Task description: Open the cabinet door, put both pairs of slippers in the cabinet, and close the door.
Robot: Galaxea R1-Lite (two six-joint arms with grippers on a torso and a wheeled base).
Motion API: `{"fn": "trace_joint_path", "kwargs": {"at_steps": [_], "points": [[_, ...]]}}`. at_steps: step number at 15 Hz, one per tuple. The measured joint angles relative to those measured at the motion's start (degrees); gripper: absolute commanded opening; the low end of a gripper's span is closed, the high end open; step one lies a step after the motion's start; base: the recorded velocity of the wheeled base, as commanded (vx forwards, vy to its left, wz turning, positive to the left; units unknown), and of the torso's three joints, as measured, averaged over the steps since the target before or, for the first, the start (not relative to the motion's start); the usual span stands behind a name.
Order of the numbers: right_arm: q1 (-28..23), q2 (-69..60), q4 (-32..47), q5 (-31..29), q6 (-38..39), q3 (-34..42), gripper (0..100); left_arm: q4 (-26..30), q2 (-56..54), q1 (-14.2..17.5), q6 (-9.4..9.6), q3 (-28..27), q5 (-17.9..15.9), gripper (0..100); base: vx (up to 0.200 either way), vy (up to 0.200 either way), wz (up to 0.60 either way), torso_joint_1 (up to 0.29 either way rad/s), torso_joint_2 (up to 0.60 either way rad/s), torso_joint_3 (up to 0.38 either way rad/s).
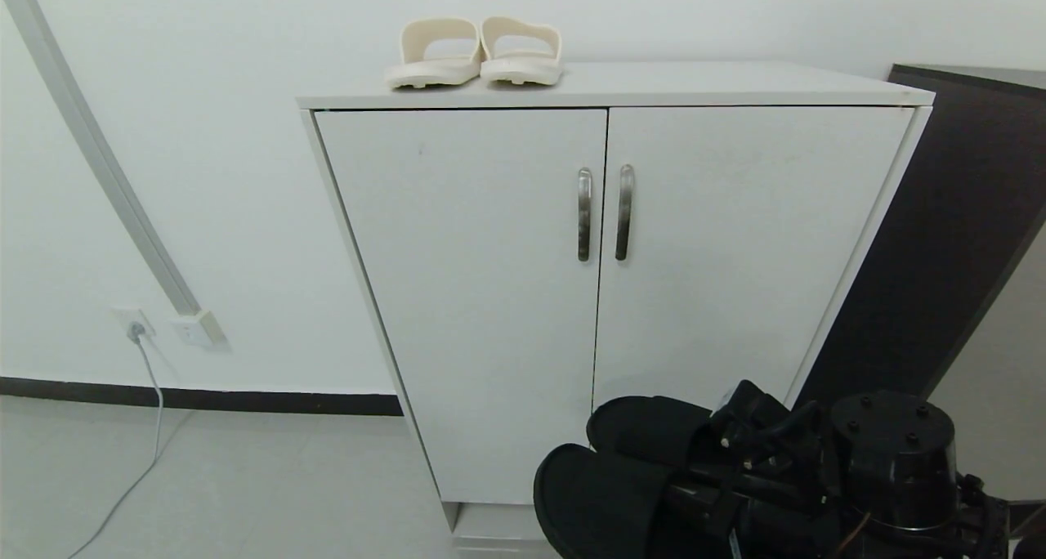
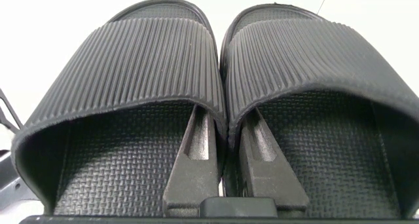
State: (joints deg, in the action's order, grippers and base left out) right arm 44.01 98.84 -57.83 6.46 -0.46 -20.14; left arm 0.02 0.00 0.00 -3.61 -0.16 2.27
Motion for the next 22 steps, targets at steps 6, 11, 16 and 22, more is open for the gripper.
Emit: {"fn": "trace_joint_path", "kwargs": {"at_steps": [6, 11, 16, 22], "points": [[0.0, 0.0, -0.1, 0.0, -0.1, 0.7, 0, 0.0, 0.0, 0.0, -0.09, 0.0, -0.1, 100, 0.0, 0.0, 0.0, 0.0, 0.01, 0.008], [0.0, -0.1, -1.0, 0.0, -0.1, 1.1, 0, -0.2, 0.0, 0.0, -2.05, 0.0, -0.1, 100, 0.0, 0.0, 0.0, 0.0, 0.0, 0.0], [0.3, -0.1, -1.9, 0.2, -0.1, 1.4, 0, -0.5, 2.6, -0.1, -1.39, -5.7, -4.0, 100, 0.0, 0.0, -0.24, 0.003, 0.0, 0.0], [0.9, -0.1, -2.2, 0.2, -1.1, 1.8, 0, -9.3, 26.9, -0.3, -3.86, -16.1, -21.5, 100, 0.0, 0.0, 0.0, 0.0, 0.0, 0.0]]}}
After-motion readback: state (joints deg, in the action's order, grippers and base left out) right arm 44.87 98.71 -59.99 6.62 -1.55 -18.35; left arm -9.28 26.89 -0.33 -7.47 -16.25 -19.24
